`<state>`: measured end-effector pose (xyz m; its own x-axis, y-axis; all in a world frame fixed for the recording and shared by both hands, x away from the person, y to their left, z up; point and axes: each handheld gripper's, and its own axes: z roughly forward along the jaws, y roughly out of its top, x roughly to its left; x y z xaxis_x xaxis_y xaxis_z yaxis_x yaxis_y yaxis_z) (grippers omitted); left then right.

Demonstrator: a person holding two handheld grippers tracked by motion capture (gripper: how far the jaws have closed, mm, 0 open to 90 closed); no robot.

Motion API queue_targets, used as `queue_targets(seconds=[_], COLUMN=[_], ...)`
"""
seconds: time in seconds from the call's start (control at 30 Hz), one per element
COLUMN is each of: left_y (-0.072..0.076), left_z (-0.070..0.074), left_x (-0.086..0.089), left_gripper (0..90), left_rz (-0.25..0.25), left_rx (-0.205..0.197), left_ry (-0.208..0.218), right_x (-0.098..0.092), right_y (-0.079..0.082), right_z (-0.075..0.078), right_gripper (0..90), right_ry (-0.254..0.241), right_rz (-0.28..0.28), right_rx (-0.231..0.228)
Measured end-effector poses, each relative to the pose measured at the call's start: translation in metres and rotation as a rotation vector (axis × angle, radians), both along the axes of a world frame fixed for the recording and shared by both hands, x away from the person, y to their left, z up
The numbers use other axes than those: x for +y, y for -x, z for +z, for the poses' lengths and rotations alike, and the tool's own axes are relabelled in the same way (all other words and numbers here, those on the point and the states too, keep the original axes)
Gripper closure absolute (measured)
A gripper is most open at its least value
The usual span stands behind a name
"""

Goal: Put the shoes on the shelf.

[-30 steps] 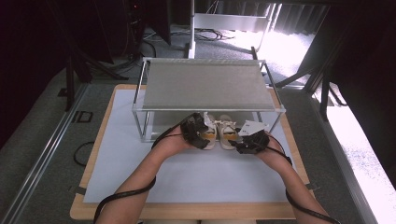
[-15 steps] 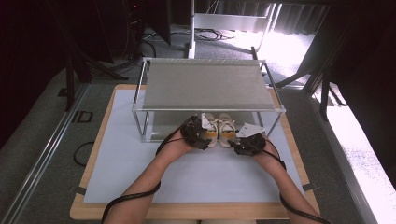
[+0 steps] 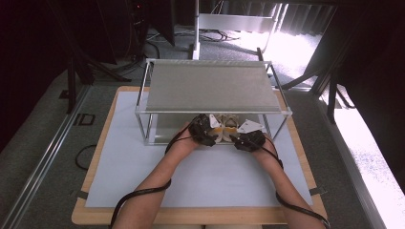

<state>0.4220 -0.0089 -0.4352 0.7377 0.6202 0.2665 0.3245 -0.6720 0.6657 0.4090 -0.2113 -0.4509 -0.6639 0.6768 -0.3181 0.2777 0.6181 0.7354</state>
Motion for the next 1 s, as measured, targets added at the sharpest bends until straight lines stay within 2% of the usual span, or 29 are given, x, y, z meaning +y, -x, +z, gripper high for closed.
queue_targets(seconds=[0.03, 0.07, 0.13, 0.2, 0.27, 0.3, 0.33, 0.4, 0.43, 0.47, 0.5, 0.53, 0.6, 0.63, 0.7, 1.0], left_y=[0.0, -0.003, -0.007, -0.006, -0.004, -0.004, -0.003, 0.001, 0.003, 0.005, 0.008, 0.012, 0.016, 0.019, 0.023, 0.043], left_z=[-0.004, -0.005, -0.005, -0.005, -0.006, -0.007, -0.007, -0.006, -0.005, -0.003, -0.001, 0.0, 0.004, 0.006, 0.007, 0.004], left_x=[-0.002, -0.002, 0.0, 0.0, 0.0, 0.0, 0.0, 0.001, 0.002, 0.002, 0.004, 0.004, 0.006, 0.008, 0.009, 0.028], left_gripper=[33.8, 33.8, 33.8, 33.5, 33.5, 31.8, 25.0, 18.7, 15.5, 14.7, 14.7, 14.3, 14.0, 14.0, 13.2, 8.4], left_rz=[0.031, 0.03, 0.015, 0.028, 0.023, -0.004, -0.007, -0.016, -0.018, -0.02, -0.025, -0.02, -0.028, -0.042, -0.038, -0.035], left_rx=[0.007, -0.005, -0.006, 0.001, -0.004, 0.001, -0.006, -0.027, -0.019, -0.011, -0.029, -0.019, -0.028, -0.028, -0.038, -0.025], left_ry=[0.006, -0.009, -0.01, 0.007, -0.011, -0.024, -0.039, -0.05, -0.043, -0.03, -0.027, -0.001, 0.01, 0.005, 0.009, 0.053], right_x=[0.0, 0.001, 0.001, 0.001, 0.001, 0.001, 0.0, -0.001, -0.002, -0.002, -0.002, -0.002, -0.002, -0.001, -0.001, -0.016], right_y=[-0.001, -0.003, -0.005, -0.006, -0.006, -0.005, -0.004, -0.002, 0.0, 0.002, 0.005, 0.007, 0.012, 0.015, 0.021, 0.038], right_z=[-0.002, -0.003, -0.004, -0.005, -0.004, -0.003, -0.001, 0.0, 0.002, 0.003, 0.003, 0.003, 0.005, 0.005, 0.005, 0.001], right_gripper=[47.4, 46.6, 45.6, 44.2, 40.4, 38.7, 33.5, 28.9, 27.6, 22.4, 17.5, 17.5, 12.6, 13.3, 12.9, 12.8], right_ry=[-0.002, -0.009, -0.018, -0.016, -0.016, -0.021, -0.034, -0.063, -0.071, -0.076, -0.08, -0.082, -0.105, -0.107, -0.117, -0.151], right_rz=[-0.004, -0.007, -0.009, -0.009, -0.018, -0.019, -0.025, -0.02, -0.027, -0.026, -0.016, -0.012, 0.019, 0.022, 0.022, 0.015], right_rx=[-0.007, -0.008, -0.005, -0.006, -0.009, -0.011, -0.008, -0.002, 0.001, -0.001, 0.005, 0.003, 0.009, -0.003, -0.012, -0.021])
